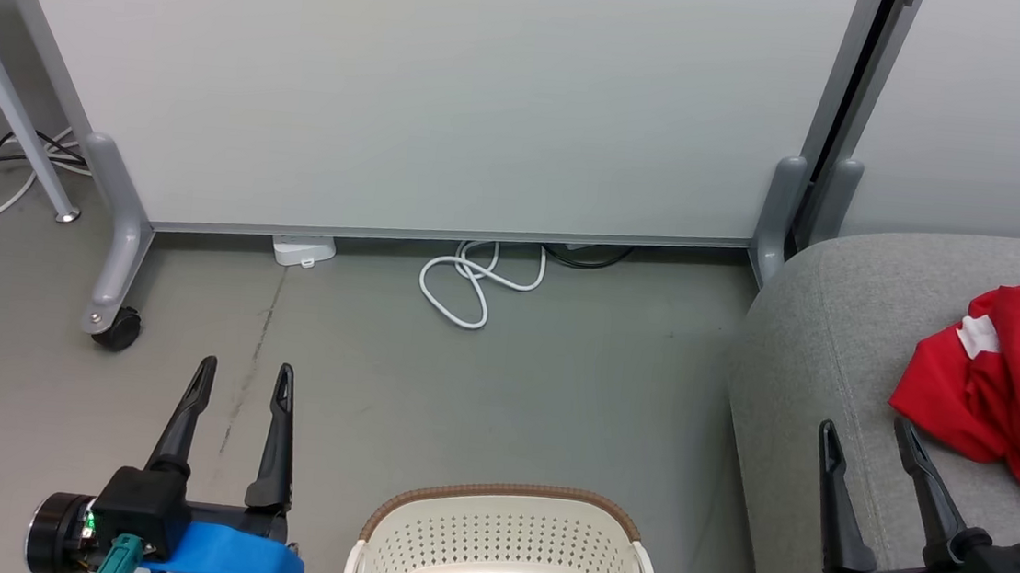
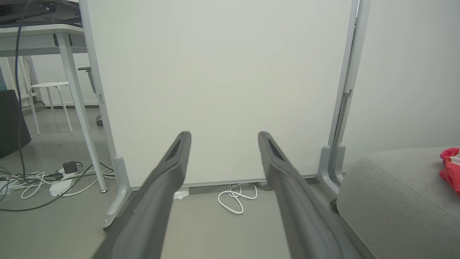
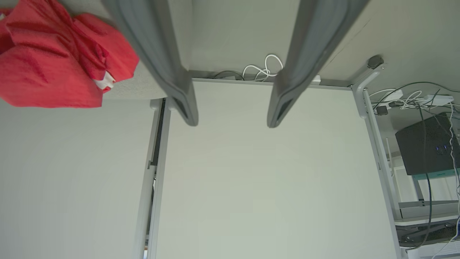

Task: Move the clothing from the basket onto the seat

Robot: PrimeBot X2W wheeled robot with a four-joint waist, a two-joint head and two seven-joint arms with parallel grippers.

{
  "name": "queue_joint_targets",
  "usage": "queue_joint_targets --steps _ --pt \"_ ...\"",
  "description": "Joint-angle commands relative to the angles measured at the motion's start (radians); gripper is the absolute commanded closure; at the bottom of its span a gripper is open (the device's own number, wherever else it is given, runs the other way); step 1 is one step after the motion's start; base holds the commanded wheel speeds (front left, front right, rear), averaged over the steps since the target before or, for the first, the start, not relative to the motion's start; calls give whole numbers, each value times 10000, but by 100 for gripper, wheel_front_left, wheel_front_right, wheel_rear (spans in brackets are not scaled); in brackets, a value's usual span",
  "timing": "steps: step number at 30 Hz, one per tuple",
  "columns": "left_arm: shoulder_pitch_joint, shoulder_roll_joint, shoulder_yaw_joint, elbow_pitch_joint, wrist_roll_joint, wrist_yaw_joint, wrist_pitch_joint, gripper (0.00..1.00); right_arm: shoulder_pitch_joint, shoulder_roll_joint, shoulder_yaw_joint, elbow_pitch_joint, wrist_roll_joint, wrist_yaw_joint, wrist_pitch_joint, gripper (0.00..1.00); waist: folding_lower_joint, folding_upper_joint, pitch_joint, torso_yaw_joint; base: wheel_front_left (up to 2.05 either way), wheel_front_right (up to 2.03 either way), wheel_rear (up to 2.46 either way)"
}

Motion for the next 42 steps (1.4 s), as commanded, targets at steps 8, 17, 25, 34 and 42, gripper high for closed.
queue_joint_targets --steps 8,17,25,34,42 --pt "245 -143 337 126 336 -254 -27 0 195 78 51 58 180 1 -3 0 1 -1 -41 133 0 0 0" --pt "195 -228 464 315 533 -444 -29 0 216 81 28 80 260 1 -3 0 1 -1 -10 157 0 0 0" --pt "340 -338 516 730 162 -458 175 100 117 88 16 531 612 0 99 100 1 -1 -3 146 0 0 0" --pt "174 -389 794 735 -1640 -563 626 100 -83 85 -89 678 2442 0 558 100 1 -1 19 74 0 0 0" --pt "53 -432 1003 720 -3091 -649 970 100 -249 82 -170 797 3915 0 922 100 1 -1 39 9 0 0 0"
